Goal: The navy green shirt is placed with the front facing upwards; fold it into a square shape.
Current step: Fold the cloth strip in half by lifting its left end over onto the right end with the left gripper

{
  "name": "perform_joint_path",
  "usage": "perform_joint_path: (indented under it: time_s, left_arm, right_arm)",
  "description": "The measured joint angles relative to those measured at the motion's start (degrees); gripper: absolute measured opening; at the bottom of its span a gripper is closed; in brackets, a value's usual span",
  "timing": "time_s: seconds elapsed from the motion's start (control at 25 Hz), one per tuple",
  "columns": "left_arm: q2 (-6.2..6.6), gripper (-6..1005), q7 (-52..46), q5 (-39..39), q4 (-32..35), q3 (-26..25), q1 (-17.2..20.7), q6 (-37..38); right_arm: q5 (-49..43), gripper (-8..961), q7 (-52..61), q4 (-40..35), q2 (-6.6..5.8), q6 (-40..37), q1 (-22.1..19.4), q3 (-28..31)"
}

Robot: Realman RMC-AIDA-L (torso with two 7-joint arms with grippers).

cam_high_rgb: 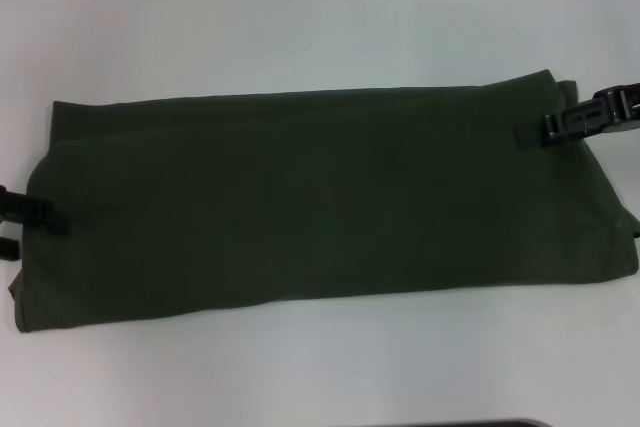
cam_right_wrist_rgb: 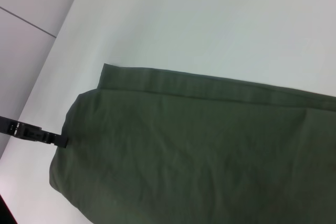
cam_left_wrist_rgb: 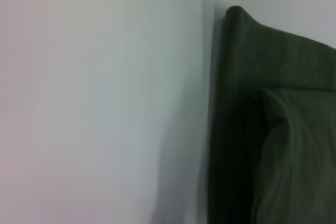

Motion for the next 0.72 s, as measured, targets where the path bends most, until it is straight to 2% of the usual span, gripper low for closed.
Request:
perform_joint_path:
  time_s: [0.72]
  left_arm:
    - [-0.81, 828, 0.4, -0.6, -1.4, 1.3, -0.9, 0.2]
  right_arm:
    - [0.0, 718, -0.1, 0.1, 0.00, 0.0, 0.0, 0.0]
